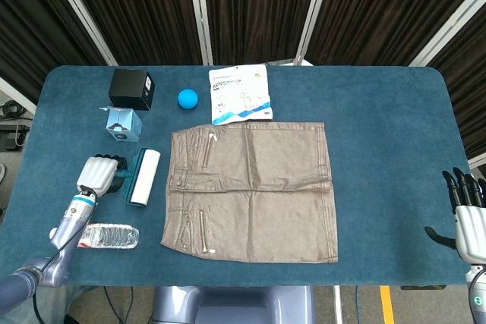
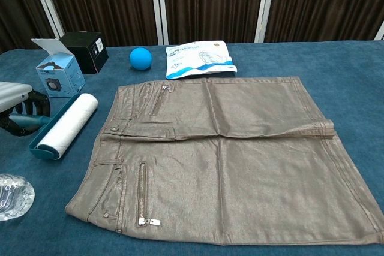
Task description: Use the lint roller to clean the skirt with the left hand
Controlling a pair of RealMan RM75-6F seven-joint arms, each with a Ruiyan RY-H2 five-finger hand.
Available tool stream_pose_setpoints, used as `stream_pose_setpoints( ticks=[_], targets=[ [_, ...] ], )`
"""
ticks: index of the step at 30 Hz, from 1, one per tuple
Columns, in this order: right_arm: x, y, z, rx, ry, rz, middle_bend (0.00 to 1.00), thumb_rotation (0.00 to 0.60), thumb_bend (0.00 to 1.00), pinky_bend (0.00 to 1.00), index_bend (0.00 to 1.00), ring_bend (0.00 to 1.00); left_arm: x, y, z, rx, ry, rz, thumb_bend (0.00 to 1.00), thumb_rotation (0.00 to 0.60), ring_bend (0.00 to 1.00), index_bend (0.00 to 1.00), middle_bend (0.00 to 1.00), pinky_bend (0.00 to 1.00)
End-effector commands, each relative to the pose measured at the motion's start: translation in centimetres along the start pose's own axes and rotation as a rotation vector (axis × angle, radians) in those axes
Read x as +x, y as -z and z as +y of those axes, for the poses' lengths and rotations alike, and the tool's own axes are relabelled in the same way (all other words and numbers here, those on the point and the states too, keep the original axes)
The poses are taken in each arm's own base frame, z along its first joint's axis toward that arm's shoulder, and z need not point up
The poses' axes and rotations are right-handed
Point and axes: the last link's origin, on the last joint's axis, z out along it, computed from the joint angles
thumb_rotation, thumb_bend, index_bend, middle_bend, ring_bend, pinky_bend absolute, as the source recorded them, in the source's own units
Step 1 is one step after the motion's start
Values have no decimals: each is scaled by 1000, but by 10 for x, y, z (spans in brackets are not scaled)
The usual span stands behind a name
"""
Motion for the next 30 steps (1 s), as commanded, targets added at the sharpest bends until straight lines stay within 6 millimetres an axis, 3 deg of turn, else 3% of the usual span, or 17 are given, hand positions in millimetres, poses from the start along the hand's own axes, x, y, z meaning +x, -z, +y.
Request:
stream_pose_setpoints(
  ticks=[1, 5, 12, 17, 21, 30],
  targets=[
    [1, 0, 0, 0, -5, 0, 0, 600, 0, 0, 0, 0, 11, 4, 2, -31, -13, 35, 751, 600, 434, 605, 437, 477],
    [1, 0, 0, -2, -15, -3, 0, 600, 0, 0, 0, 0, 34, 10, 6, -83, -88, 87, 829, 600, 451, 624, 449, 479],
    [-1, -2, 0, -17, -22, -13, 0, 600, 0, 0, 0, 0, 82, 8, 31, -151, -156, 125, 835, 600, 451, 626, 450, 479],
    [-2, -7, 3, -41, -27, -27, 0, 600, 0, 0, 0, 0, 125, -1, 67, -245, -295, 114, 836, 600, 451, 626, 450, 480],
    [-4, -9, 4, -57, -26, -35, 0, 600, 0, 0, 0, 0, 131, -5, 80, -251, -356, 64, 836, 600, 451, 627, 451, 484],
    [-7, -15, 12, -103, -27, -55, 0, 600, 0, 0, 0, 0, 113, -20, 99, -236, -422, -51, 848, 600, 452, 631, 456, 491]
  ],
)
